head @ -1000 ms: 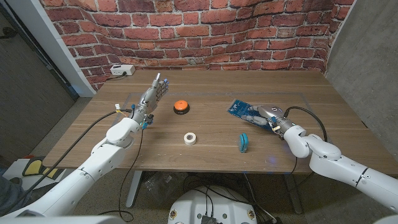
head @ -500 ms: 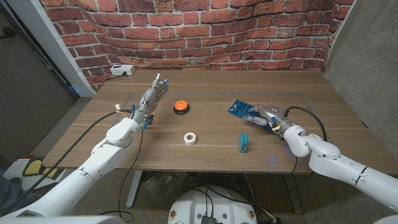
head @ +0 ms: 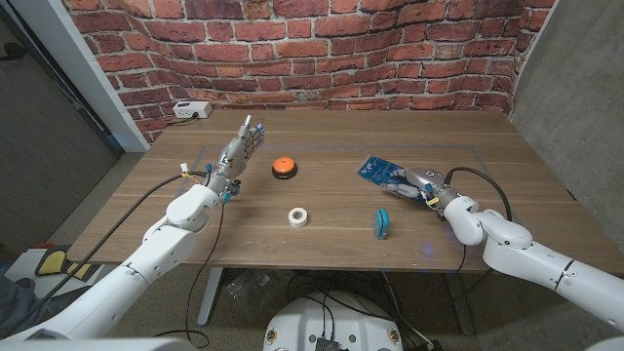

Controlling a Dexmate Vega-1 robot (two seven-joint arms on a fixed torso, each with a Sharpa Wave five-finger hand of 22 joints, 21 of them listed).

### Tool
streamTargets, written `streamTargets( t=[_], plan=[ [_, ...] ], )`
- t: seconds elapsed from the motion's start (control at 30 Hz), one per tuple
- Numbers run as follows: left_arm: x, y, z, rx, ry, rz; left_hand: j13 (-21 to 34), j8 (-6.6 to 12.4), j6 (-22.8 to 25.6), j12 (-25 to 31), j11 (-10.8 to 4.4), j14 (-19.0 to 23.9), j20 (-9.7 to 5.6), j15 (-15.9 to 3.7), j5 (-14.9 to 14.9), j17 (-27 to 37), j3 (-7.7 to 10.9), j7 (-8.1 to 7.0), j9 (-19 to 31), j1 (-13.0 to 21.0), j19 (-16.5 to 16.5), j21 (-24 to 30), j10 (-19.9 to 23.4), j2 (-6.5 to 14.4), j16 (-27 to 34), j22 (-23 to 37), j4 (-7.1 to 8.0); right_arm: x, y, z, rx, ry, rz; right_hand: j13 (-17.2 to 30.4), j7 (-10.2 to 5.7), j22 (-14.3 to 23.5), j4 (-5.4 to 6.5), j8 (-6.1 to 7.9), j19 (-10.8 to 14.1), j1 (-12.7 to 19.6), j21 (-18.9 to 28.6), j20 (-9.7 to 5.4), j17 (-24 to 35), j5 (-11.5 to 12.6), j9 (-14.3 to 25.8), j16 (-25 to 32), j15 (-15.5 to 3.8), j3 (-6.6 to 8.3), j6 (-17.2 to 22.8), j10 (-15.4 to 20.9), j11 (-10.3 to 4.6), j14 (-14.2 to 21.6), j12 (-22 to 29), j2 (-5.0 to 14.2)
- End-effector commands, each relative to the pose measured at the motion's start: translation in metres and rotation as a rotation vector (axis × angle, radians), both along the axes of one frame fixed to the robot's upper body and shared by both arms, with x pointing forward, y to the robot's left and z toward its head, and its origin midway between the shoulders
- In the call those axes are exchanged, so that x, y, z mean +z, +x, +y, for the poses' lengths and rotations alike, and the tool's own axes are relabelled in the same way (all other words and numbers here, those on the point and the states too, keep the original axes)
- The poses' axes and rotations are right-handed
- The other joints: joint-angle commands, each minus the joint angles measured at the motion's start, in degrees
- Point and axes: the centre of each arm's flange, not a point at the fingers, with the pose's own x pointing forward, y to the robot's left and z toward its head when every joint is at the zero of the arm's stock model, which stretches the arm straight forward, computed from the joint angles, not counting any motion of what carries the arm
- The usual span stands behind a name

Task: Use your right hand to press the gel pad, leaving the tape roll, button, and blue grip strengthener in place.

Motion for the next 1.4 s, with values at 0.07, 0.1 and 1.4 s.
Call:
streamTargets(
  t=[0.07,0.1,1.4],
  plan=[
    [0.001,0.001,0.0,0.0,0.003,0.0,0.3,0.03,0.3,-0.1,0.09,0.3,0.64,-0.23,-0.3,0.2,-0.48,-0.01,0.1,-0.3,-0.1,-0.1,0.6,0.3,0.2,0.1,0.0,-0.008,0.002,-0.002,-0.007,-0.002,0.047,0.1,0.38,0.3,0.0,0.58,0.6,0.2,0.0,-0.43,0.0,-0.1,0.1,0.1,-0.16,0.59,1.0,0.4,0.37,0.6,0.3,0.78],
    [0.001,0.001,0.0,0.0,0.002,0.0,0.3,0.03,0.3,-0.1,0.07,0.3,0.63,-0.27,-0.3,0.2,-0.49,-0.03,0.1,-0.3,-0.1,-0.1,0.6,0.3,0.1,0.1,0.0,-0.008,0.002,-0.003,-0.008,-0.002,0.05,0.1,0.36,0.3,0.0,0.65,0.7,0.2,0.0,-0.48,0.0,-0.1,0.1,0.1,-0.17,0.59,1.2,0.4,0.24,0.7,0.3,0.79],
    [-0.004,0.001,-0.005,0.0,0.0,0.018,0.3,0.01,0.4,-0.1,0.09,0.3,0.49,-0.19,-0.4,0.2,-0.9,0.0,0.1,-0.2,0.0,-0.2,0.6,0.5,0.1,0.1,0.03,-0.017,0.013,-0.005,-0.042,-0.009,0.164,0.1,0.96,0.3,0.11,1.54,5.0,-0.2,0.8,-1.13,0.0,-0.2,0.1,0.8,-1.02,0.48,6.1,4.5,0.39,5.1,1.3,0.97]
  ],
)
